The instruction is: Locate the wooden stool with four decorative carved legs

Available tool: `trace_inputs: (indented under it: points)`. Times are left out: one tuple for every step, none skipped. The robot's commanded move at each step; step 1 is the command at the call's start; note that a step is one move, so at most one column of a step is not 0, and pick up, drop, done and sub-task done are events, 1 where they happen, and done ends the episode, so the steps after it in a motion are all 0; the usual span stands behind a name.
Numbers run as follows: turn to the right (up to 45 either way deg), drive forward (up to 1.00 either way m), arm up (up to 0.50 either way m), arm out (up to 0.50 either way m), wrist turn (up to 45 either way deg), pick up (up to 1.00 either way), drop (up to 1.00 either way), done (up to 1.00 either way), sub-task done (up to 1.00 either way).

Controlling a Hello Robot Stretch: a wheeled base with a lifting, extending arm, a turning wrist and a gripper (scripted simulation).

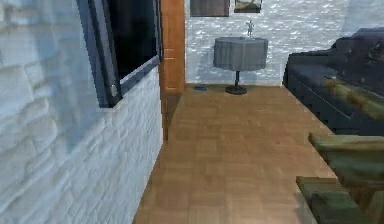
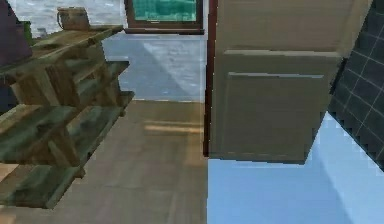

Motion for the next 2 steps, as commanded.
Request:
trace_inputs:
  points:
    - [9.0,0.00,0.00,0.00,0.0,0.00,0.00,0.00,0.00]
    - [0.0,1.00,0.00,0.00,0.0,0.00,0.00,0.00,0.00]
